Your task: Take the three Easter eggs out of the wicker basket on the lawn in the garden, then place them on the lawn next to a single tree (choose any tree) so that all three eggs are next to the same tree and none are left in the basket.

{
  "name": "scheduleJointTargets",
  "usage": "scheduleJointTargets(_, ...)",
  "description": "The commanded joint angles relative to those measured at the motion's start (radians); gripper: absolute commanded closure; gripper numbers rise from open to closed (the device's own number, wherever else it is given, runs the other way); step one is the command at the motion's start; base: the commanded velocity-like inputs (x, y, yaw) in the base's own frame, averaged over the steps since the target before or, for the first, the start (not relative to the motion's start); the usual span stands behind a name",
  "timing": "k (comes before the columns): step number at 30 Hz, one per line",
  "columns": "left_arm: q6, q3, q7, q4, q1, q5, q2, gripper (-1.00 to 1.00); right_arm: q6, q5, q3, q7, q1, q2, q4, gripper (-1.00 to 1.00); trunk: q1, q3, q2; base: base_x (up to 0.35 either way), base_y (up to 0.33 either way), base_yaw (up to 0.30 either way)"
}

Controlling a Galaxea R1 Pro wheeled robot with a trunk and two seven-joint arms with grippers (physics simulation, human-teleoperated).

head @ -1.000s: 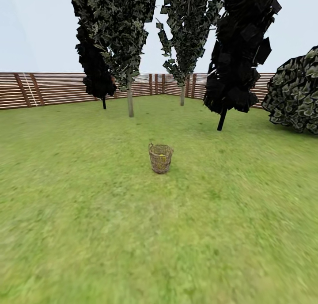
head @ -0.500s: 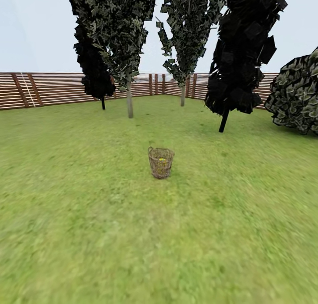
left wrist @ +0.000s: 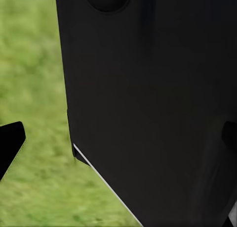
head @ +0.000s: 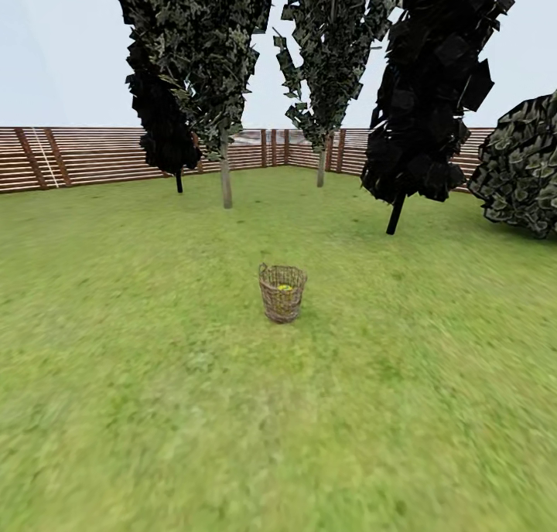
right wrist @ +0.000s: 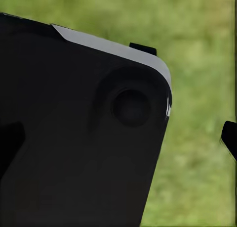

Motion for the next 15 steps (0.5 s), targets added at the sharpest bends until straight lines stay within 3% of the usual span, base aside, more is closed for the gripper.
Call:
scheduleJointTargets(1, 0.000, 0.000, 0.001, -0.001, 0.000, 0.000, 0.000, -1.00, -0.003, 0.004, 0.001, 0.000, -0.001, 0.000, 0.001, -1.00, 0.001, -0.001, 0.000, 0.322, 0.000, 0.000)
scheduleJointTargets(15, 0.000, 0.000, 0.001, -0.001, 0.000, 0.000, 0.000, -1.00, -0.002, 0.005, 0.002, 0.000, -0.001, 0.001, 0.004, -1.00, 0.001, -0.001, 0.000, 0.322, 0.000, 0.000)
